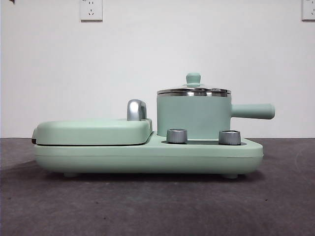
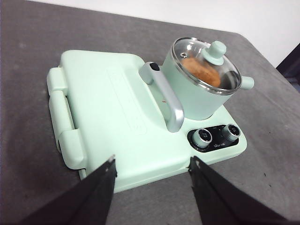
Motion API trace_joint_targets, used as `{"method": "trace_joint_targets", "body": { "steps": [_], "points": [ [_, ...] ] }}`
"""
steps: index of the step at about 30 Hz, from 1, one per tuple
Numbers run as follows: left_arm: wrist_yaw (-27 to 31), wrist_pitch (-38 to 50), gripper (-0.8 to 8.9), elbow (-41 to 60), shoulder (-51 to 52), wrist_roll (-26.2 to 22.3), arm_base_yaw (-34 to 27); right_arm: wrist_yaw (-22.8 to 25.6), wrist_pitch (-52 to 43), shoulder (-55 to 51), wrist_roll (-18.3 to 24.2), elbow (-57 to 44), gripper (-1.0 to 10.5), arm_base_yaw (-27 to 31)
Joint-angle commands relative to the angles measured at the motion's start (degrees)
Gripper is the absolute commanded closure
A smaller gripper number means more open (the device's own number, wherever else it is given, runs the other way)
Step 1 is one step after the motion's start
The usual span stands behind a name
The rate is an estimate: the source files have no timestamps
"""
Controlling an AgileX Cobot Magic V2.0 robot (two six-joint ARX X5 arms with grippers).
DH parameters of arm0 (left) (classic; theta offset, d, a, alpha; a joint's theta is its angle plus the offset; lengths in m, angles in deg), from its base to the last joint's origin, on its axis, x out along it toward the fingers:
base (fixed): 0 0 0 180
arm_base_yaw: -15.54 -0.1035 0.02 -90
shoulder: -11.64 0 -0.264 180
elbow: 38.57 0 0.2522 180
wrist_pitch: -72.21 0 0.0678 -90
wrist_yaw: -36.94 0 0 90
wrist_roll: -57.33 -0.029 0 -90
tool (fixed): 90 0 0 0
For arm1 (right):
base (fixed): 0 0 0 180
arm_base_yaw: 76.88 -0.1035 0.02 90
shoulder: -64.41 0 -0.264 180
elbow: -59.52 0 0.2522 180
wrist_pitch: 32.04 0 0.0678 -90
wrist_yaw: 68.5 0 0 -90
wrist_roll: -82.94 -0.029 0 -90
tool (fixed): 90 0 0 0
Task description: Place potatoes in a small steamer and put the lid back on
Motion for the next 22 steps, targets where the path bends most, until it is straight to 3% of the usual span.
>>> {"method": "trace_joint_targets", "body": {
  "steps": [1, 2, 3, 4, 6, 19, 22],
  "points": [
    [0.02, 0.15, 5.67, -0.48, 1.09, -0.04, -0.04, -0.22, -0.39, -0.15, -0.96, 0.13, 6.9, -0.35],
    [0.02, -0.20, 6.36, -0.48, 1.81, -0.07, 0.00, -0.22, -0.11, -0.31, -1.01, 0.20, 7.4, -0.35],
    [0.02, -0.52, 8.27, -0.48, 2.43, -0.48, 0.00, -0.22, 0.04, -0.33, -1.01, 0.20, 9.3, -0.37],
    [0.07, -0.48, 7.82, -0.46, 2.84, -0.87, 0.00, -0.13, -0.04, -0.48, -0.50, 0.20, 9.3, -0.35],
    [0.04, -0.39, 8.08, -0.48, 3.28, -2.64, 0.00, -0.20, -0.39, -0.55, -1.01, 0.26, 9.3, -0.35],
    [0.17, -0.46, 8.08, -0.46, 3.98, -2.62, 0.00, 0.42, -0.50, -0.94, -0.94, 0.26, 9.3, -0.35],
    [0.98, 1.20, 8.08, 0.79, 5.75, -9.62, -0.02, 0.42, -0.50, -0.94, -0.96, 0.26, 9.3, -0.35]
  ]
}}
